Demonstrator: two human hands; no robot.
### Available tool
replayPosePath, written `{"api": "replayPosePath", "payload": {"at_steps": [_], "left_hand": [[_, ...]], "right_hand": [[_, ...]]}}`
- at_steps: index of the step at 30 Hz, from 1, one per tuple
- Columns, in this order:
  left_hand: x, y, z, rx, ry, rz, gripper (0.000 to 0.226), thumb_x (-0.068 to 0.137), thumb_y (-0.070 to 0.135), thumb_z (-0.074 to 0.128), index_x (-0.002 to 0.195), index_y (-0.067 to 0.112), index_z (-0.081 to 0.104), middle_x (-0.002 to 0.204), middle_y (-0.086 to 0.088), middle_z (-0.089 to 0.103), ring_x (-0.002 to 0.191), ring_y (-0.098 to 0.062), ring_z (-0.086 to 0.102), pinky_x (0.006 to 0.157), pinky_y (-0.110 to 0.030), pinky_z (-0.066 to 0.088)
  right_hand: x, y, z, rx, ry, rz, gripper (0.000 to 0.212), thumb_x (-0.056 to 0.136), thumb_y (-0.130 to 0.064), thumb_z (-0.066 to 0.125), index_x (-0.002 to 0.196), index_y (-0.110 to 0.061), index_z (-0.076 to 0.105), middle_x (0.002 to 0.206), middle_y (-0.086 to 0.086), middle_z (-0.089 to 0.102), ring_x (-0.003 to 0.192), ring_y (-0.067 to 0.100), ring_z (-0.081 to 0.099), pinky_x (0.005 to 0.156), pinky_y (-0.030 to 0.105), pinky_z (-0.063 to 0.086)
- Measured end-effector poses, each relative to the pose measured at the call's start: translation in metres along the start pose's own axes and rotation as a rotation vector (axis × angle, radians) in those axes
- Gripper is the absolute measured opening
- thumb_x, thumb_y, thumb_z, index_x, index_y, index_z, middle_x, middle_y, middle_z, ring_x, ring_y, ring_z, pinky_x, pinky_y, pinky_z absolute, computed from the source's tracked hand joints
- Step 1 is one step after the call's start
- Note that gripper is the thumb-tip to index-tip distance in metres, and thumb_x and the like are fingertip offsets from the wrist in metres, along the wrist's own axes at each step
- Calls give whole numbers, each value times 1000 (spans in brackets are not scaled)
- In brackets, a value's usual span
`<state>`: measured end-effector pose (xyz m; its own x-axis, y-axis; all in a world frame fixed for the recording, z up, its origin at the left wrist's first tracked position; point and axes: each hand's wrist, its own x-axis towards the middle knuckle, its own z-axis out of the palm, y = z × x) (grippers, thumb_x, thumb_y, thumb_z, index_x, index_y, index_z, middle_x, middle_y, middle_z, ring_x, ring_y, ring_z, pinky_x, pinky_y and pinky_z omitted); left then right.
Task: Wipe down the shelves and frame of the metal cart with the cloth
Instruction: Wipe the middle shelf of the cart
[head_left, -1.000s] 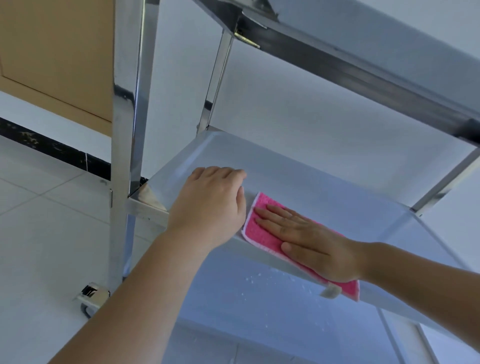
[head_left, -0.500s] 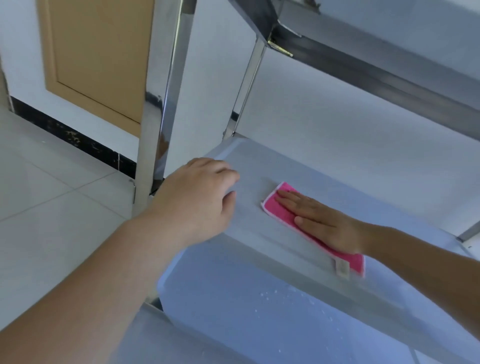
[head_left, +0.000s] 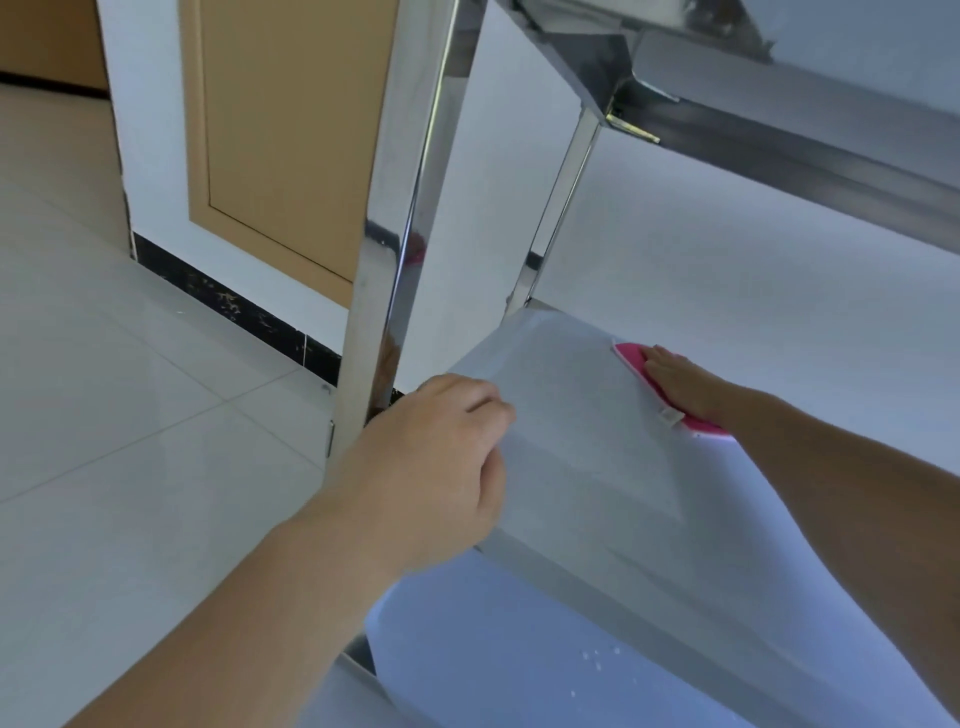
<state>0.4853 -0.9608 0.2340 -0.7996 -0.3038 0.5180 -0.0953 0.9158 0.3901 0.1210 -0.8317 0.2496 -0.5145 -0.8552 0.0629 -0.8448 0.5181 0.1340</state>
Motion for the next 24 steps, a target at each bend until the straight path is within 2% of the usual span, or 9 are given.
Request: {"api": "replayPosePath", "payload": {"at_steps": [4, 7, 9, 11, 12, 16, 19, 21, 24], "left_hand": [[3, 0, 7, 33, 21, -50, 48, 81, 29, 19, 95, 13, 62, 98, 5, 60, 101, -12, 52, 77, -31, 49], [4, 5, 9, 37, 46, -88, 47, 78, 30, 18, 94, 15, 60, 94, 7, 60, 98, -11, 53, 68, -32, 52], [3, 6, 9, 54, 59, -91, 45, 79, 28, 21, 93, 14, 61, 93, 6, 61, 96, -11, 54, 65, -32, 51], [3, 6, 7, 56, 61, -92, 40, 80, 25, 26, 94, 12, 62, 95, 4, 62, 96, -14, 55, 67, -33, 52], [3, 6, 6, 57, 63, -95, 37, 80, 23, 30, 94, 11, 62, 96, 3, 63, 97, -15, 55, 70, -34, 52], [1, 5, 5, 66, 80, -109, 36, 79, 22, 33, 96, 10, 62, 98, 1, 64, 99, -18, 55, 74, -37, 51], [1, 6, 4, 63, 82, -113, 38, 78, 21, 33, 98, 9, 62, 99, -1, 64, 100, -20, 55, 74, -39, 51], [2, 6, 3, 62, 83, -111, 37, 78, 20, 33, 97, 8, 62, 98, -2, 64, 99, -20, 55, 74, -39, 50], [1, 4, 4, 54, 81, -109, 29, 81, 17, 38, 97, 7, 60, 98, -3, 63, 98, -21, 55, 76, -40, 50]], "right_hand": [[8, 1, 3, 73, -1, 22, 53, 94, -47, 35, 144, -34, 27, 153, -11, 23, 141, 16, 21, 113, 49, 21], [3, -13, -2, 149, -6, 38, 49, 94, -48, 39, 141, -39, 32, 150, -9, 31, 137, 21, 29, 108, 48, 26], [-3, -31, -10, 280, -81, 33, 45, 98, -40, 35, 143, -35, 30, 153, -4, 26, 139, 20, 25, 112, 39, 15], [-9, -48, -16, 194, -127, -41, 47, 102, -24, 27, 148, -21, 18, 158, -1, 10, 142, 12, 9, 108, 19, -3], [-13, -55, -18, 179, -136, -74, 47, 103, -21, 24, 149, -16, 13, 158, -1, 5, 142, 9, 3, 105, 15, -8], [-41, -84, -27, 76, -132, -222, 49, 103, -18, 22, 148, -15, 4, 157, -2, -1, 135, -2, -6, 103, 10, -14], [-66, -109, -34, 54, -153, -340, 47, 103, -13, 21, 146, -10, 5, 154, -2, -2, 133, -2, -9, 98, 3, -20], [-84, -123, -38, 104, -157, -375, 46, 103, -15, 22, 146, -15, 6, 152, -6, -3, 135, -1, -10, 104, 7, -17], [-112, -140, -42, 231, -186, -389, 45, 99, -32, 19, 140, -29, 1, 153, -11, -2, 141, 0, -9, 114, 20, -9]]}}
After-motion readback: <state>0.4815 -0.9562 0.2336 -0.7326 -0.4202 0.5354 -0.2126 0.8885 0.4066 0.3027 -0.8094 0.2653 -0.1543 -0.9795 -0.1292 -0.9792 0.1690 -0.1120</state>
